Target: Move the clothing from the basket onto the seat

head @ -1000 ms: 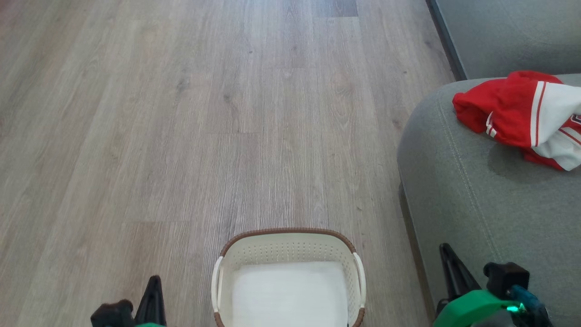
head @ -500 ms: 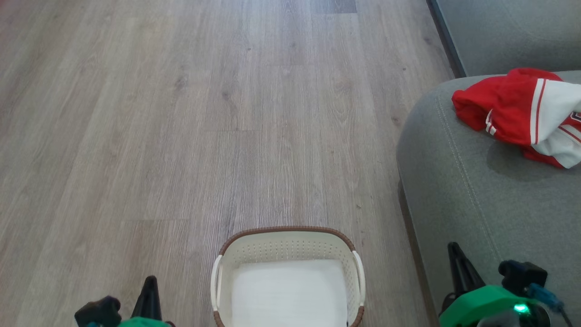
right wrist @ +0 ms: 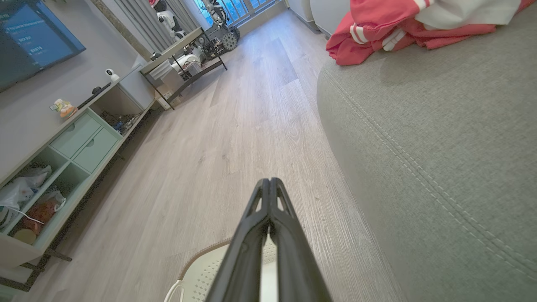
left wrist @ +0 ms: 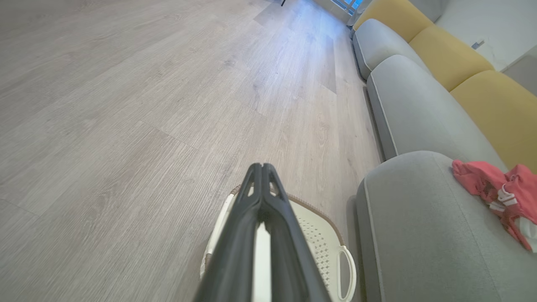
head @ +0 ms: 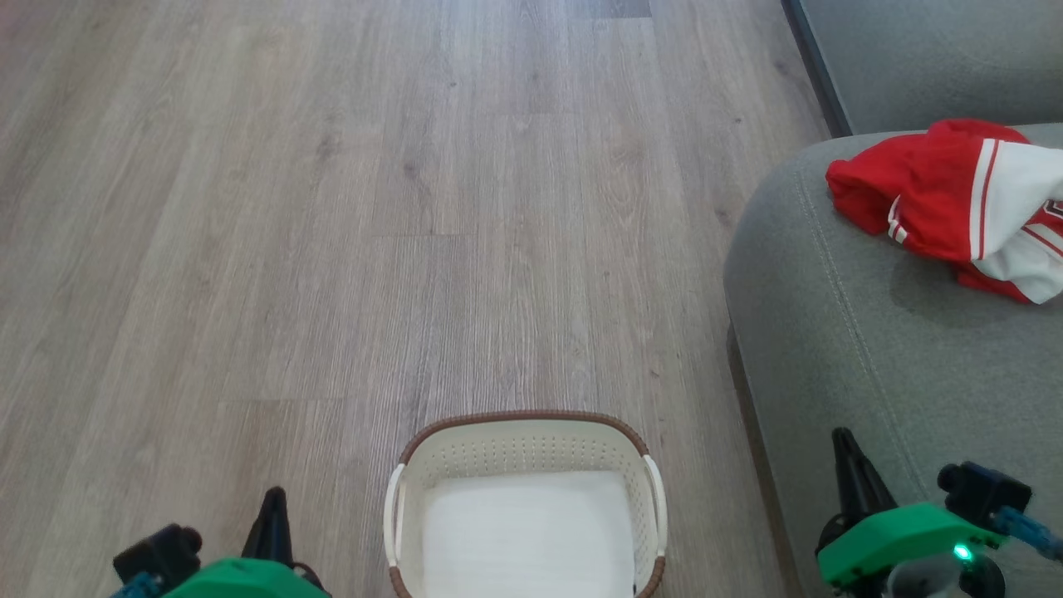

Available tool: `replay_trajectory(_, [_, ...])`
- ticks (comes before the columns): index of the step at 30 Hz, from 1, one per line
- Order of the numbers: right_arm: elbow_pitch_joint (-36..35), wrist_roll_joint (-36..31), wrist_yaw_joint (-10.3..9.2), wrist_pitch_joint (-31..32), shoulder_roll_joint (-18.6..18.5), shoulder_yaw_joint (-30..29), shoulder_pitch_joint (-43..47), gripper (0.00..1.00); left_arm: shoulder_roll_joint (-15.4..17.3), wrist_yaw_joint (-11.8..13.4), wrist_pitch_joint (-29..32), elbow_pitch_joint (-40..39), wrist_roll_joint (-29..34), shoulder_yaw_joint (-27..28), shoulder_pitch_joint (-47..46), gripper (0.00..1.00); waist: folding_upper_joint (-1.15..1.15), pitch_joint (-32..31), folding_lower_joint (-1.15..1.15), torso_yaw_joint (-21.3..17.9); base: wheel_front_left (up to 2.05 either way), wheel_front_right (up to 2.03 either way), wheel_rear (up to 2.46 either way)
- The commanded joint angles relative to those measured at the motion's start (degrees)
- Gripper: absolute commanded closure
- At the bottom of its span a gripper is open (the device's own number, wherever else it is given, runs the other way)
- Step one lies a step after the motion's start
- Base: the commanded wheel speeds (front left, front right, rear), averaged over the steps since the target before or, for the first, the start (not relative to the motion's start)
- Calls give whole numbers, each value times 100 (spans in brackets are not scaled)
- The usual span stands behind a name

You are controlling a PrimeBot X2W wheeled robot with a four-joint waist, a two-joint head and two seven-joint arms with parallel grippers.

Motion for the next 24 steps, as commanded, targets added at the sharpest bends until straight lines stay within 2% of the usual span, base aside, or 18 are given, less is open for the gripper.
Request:
replay_trajectory(1, [-225, 181, -1, 27, 3, -4, -297, 100, 32, -59, 33, -155, -138, 199, -310, 100, 0, 4, 0, -2, 0, 0, 0])
replay_trajectory(24, [-345, 1640, -1, 390, 6, -142, -418, 100, -111, -475, 386, -107, -1359, 621, -566, 100, 0, 74, 0, -36, 0, 0, 0])
